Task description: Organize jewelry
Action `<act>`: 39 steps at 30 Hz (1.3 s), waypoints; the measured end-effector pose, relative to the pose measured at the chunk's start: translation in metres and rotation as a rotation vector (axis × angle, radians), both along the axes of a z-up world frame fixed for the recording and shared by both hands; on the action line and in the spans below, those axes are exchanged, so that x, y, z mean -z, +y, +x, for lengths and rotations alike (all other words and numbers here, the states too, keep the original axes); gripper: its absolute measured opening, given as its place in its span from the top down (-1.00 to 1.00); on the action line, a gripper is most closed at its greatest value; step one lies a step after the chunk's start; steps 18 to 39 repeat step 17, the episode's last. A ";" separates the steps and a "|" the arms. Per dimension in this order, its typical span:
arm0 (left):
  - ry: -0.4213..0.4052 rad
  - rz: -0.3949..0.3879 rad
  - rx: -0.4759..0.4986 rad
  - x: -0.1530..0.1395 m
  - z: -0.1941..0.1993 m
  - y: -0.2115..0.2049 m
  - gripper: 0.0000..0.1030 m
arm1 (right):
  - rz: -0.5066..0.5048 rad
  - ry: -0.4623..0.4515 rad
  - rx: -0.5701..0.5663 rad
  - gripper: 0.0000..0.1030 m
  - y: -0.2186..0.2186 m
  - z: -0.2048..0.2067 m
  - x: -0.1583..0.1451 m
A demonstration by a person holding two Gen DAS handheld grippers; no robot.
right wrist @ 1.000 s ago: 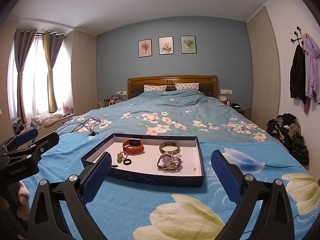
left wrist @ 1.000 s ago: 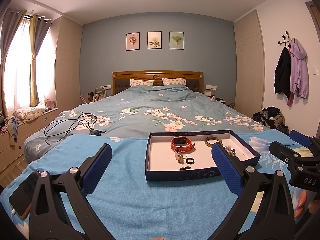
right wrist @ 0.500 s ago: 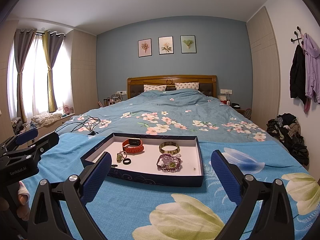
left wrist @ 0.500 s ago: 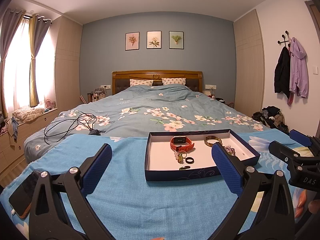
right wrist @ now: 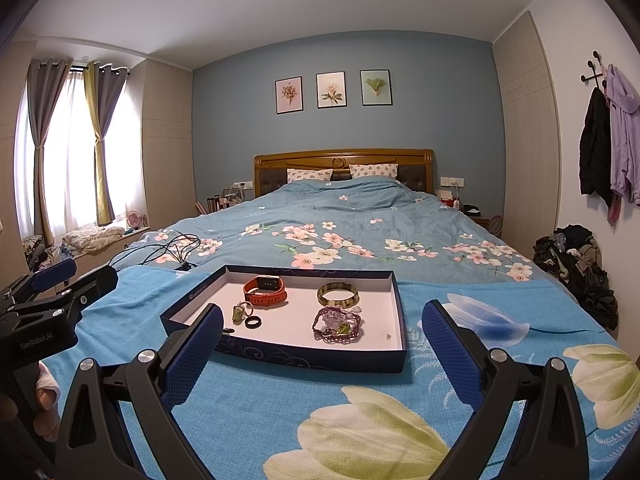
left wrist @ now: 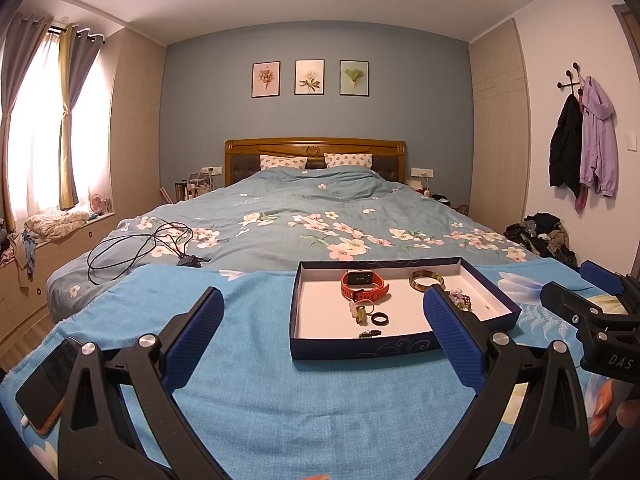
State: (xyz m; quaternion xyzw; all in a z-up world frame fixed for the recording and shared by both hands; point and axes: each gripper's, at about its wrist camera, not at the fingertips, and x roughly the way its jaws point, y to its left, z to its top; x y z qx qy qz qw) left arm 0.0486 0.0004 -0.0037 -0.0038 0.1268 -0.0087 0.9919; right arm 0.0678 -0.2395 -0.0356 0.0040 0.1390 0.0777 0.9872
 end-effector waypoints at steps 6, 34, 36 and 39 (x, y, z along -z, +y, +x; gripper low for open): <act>0.004 0.015 -0.002 0.000 0.002 -0.002 -0.91 | 0.001 0.003 -0.001 -0.87 -0.001 0.000 0.001; 0.102 0.014 0.034 0.010 0.017 0.005 -0.91 | -0.012 0.155 0.062 -0.87 -0.045 0.026 0.006; 0.102 0.014 0.034 0.010 0.017 0.005 -0.91 | -0.012 0.155 0.062 -0.87 -0.045 0.026 0.006; 0.102 0.014 0.034 0.010 0.017 0.005 -0.91 | -0.012 0.155 0.062 -0.87 -0.045 0.026 0.006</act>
